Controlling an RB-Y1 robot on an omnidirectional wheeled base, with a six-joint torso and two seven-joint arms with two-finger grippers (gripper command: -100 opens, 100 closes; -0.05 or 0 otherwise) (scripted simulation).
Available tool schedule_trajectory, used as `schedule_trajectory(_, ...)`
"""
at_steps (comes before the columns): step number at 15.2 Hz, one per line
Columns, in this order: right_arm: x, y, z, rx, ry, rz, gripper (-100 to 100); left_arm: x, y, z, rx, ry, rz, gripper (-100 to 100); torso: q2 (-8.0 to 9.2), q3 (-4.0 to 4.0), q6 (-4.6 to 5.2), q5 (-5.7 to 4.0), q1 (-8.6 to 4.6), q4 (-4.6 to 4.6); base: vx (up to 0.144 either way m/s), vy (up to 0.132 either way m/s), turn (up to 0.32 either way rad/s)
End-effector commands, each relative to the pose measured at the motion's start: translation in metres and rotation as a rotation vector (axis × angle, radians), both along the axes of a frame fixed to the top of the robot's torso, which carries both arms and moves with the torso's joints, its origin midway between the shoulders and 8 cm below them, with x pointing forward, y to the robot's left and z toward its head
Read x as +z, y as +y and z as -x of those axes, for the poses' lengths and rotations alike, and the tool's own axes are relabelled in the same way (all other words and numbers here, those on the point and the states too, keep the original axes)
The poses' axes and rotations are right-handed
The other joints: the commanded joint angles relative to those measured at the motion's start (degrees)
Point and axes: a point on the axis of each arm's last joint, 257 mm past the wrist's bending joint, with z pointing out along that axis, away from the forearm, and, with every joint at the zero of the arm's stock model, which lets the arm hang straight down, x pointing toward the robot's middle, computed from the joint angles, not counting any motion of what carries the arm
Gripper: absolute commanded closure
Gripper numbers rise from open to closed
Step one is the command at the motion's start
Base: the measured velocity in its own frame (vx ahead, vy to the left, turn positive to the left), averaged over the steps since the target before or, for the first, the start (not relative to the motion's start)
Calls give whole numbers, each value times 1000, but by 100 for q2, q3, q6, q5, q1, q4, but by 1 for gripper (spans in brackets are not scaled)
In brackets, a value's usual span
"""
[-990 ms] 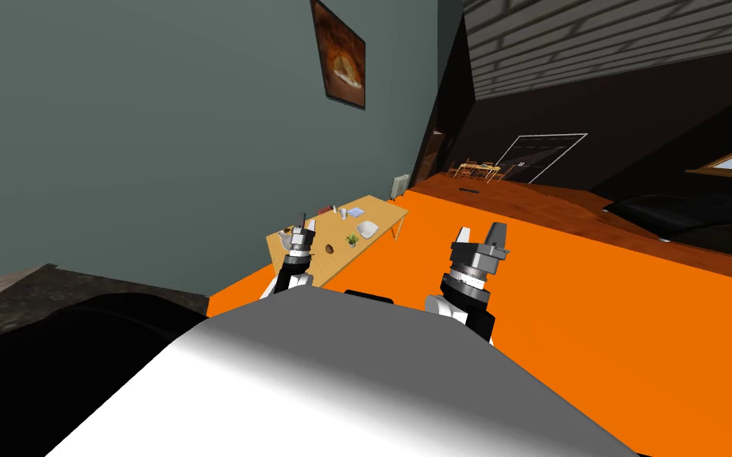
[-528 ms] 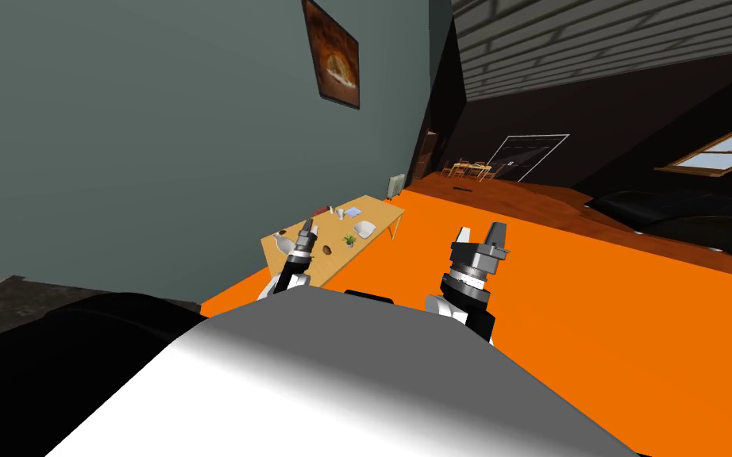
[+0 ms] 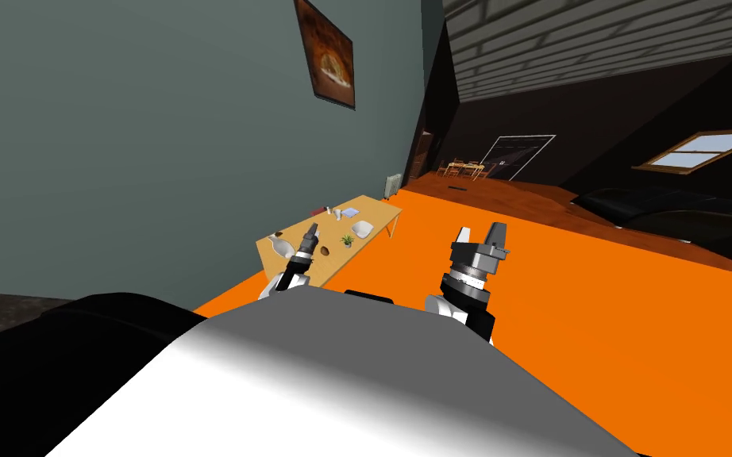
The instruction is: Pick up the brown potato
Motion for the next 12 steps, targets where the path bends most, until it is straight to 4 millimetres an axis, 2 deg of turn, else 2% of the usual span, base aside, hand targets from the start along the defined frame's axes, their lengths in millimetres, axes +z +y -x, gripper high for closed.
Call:
schedule_trajectory(1, 0, 0, 0, 0, 0, 0, 0, -11, 5, -2, 5, 22, -4, -100, 0, 0, 0, 0, 0, 0, -1, 1, -23)
schedule_trajectory(2, 0, 0, 0, 0, 0, 0, 0, -26, 11, -6, 12, 62, -20, -100, 0, 0, -1, 0, 0, 0, -1, -1, -63)
schedule_trajectory(3, 0, 0, 0, 0, 0, 0, 0, -30, 13, -5, 15, 70, -20, -100, 0, 0, 0, 0, 0, 0, -1, -1, -74)
schedule_trajectory(8, 0, 0, 0, 0, 0, 0, 0, -79, 37, -14, 45, 200, -67, -100, 0, 0, 0, 1, 1, 0, -1, -1, -93)
schedule_trajectory(11, 0, 0, 0, 0, 0, 0, 0, -109, 52, -12, 68, 271, -80, -100, -1, 0, 1, 0, 1, 0, 0, -1, -98)
schedule_trajectory(12, 0, 0, 0, 0, 0, 0, 0, -109, 52, -12, 68, 271, -80, -100, 0, 0, 0, 0, 1, 0, 0, 2, -21)
